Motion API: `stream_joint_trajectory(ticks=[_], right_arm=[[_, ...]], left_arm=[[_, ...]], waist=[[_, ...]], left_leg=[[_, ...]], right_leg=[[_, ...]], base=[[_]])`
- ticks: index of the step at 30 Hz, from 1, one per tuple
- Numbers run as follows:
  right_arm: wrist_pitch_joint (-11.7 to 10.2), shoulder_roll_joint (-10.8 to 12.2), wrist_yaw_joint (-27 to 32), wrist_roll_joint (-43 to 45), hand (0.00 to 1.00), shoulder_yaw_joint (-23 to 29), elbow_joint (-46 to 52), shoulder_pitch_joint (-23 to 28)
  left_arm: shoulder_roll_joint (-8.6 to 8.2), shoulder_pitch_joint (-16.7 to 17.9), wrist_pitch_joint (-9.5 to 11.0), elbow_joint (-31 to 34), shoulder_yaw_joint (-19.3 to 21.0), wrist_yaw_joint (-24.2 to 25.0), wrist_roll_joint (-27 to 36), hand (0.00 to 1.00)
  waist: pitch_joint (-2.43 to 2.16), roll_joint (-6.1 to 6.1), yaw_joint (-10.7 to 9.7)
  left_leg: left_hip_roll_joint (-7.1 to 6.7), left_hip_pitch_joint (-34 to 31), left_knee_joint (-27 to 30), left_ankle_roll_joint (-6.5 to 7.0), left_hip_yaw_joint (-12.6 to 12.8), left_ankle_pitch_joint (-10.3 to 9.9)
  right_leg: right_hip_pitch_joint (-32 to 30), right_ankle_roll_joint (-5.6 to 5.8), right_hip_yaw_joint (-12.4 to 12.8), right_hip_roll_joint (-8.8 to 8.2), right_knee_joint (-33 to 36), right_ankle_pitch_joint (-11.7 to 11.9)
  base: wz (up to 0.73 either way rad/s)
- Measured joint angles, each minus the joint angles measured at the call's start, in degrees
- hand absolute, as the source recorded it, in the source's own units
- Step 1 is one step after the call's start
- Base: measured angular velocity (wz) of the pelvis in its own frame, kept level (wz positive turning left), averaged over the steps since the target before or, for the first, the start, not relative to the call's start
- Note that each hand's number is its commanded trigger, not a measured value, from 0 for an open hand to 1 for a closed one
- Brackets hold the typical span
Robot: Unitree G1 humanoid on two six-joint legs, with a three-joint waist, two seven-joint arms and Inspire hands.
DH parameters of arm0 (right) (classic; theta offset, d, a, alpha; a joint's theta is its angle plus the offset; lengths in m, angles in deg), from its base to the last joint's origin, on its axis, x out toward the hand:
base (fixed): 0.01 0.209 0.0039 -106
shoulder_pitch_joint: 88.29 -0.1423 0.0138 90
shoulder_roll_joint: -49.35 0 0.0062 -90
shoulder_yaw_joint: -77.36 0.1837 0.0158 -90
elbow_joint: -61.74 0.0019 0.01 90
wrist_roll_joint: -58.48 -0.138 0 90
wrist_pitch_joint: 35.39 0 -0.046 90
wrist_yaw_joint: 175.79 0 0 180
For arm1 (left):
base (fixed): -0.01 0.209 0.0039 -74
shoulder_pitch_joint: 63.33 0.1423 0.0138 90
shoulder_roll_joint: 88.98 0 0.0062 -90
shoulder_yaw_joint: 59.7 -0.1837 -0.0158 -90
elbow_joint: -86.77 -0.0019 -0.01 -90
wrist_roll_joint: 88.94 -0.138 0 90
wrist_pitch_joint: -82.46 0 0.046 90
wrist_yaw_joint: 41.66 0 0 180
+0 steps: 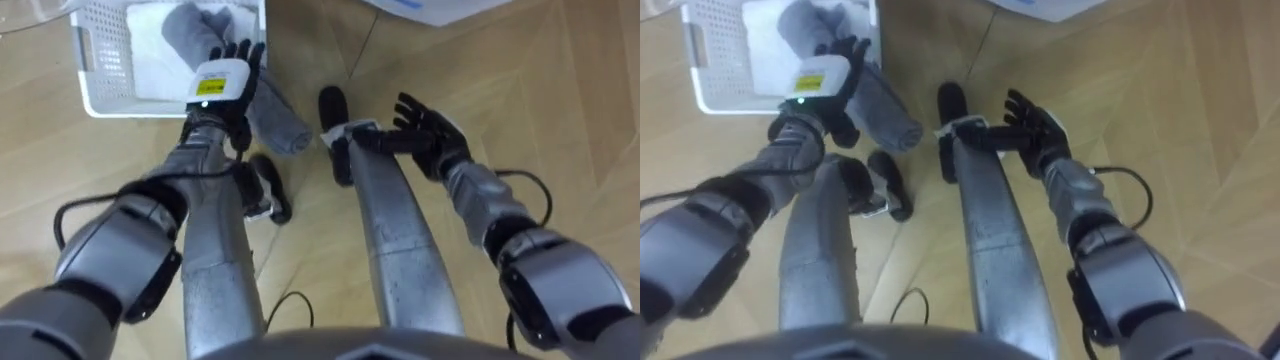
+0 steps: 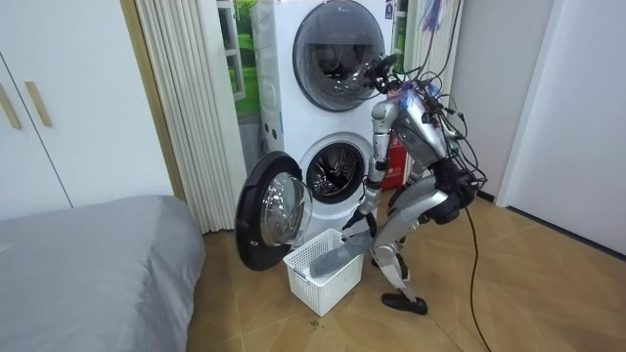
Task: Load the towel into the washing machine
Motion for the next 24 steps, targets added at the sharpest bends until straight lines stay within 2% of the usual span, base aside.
stream_joint_trajectory(ticks=[3, 4, 5, 6, 13, 15, 19, 22, 24], right_arm=[[-0.1, 0.0, -0.4, -0.2, 0.0, -0.8, 0.6, -0.2], [-0.2, 0.0, -0.5, -0.5, 0.0, -0.9, 0.6, -0.5], [-0.2, 0.0, -0.5, -0.6, 0.0, -0.9, 0.6, -0.6], [-0.2, 0.1, -0.6, -0.9, 0.0, -1.0, 0.7, -0.9], [-0.3, 0.0, -1.1, -2.9, 0.0, -3.9, -0.3, -4.0], [-0.2, 0.1, -1.1, -2.9, 0.0, -4.7, -0.4, -4.5], [-0.2, 0.1, -1.1, -3.1, 0.0, -5.5, -0.8, -5.3], [-0.2, 1.0, -1.0, -2.8, 0.0, -5.5, -0.8, -5.7], [-0.1, 2.4, -0.8, -2.6, 0.0, -5.4, -1.0, -5.5]], left_arm=[[-0.48, -0.7, 0.1, 0.7, -2.8, 1.6, -0.2, 0.0], [-0.88, -1.1, 0.3, 0.8, -4.0, 2.2, -0.1, 0.11], [-0.95, -1.4, 0.3, 0.8, -4.5, 2.7, -0.1, 0.75], [-1.23, -1.9, 0.3, 0.8, -5.6, 3.7, -0.1, 1.0], [-1.87, -4.6, 0.3, 0.8, -12.6, 10.1, 0.1, 1.0], [-1.83, -4.9, 0.3, 0.8, -13.4, 11.8, 0.5, 1.0], [-1.77, -6.0, 0.3, 0.8, -14.9, 15.7, 1.5, 1.0], [-1.76, -6.9, 0.2, 0.8, -15.5, 17.7, 1.8, 1.0], [-1.74, -6.8, 0.2, 0.8, -15.6, 19.4, 1.8, 1.0]], waist=[[0.01, -0.02, -0.6], [0.05, -0.09, -0.6], [0.09, -0.14, -0.6], [0.17, -0.28, -0.6], [0.59, -0.86, -0.7], [0.79, -1.19, -0.7], [0.85, -1.31, -0.7], [0.83, -1.33, -1.2], [0.82, -1.34, -1.6]], left_leg=[[-0.02, -0.9, 0.2, 0.42, 0.3, -0.2], [-0.03, -1.2, 0.2, 0.56, 0.4, -0.4], [-0.03, -1.2, 0.2, 0.63, 0.5, -0.4], [-0.02, -1.5, 0.2, 0.73, 0.6, -0.6], [-0.13, -4.2, 0.3, 1.39, 1.0, -0.9], [-0.11, -4.3, 0.0, 1.41, 1.1, -0.9], [-0.35, -4.2, -1.0, 1.42, 1.1, -0.9], [-0.76, -3.9, -2.3, 1.72, 1.3, -0.6], [-0.81, -3.3, -3.3, 1.75, 1.4, -0.6]], right_leg=[[-1.0, 0.19, 0.0, -0.15, 0.2, 0.2], [-1.3, 0.22, 0.0, -0.21, 0.2, 0.2], [-1.4, 0.26, 0.0, -0.22, 0.2, 0.2], [-1.8, 0.35, 0.0, -0.21, 0.3, 0.2], [-4.9, 0.75, 0.5, -0.31, 0.8, -0.2], [-5.0, 0.81, 0.5, -0.29, 0.6, -0.2], [-5.0, 0.94, 0.6, -0.77, 0.1, -0.4], [-4.8, 1.06, 0.6, -1.23, -0.8, -0.5], [-4.2, 1.14, 0.4, -1.25, -1.7, -0.5]], base=[[-0.05], [-0.05], [-0.05], [-0.03], [-0.03], [0.0], [0.03], [0.0], [-0.08]])
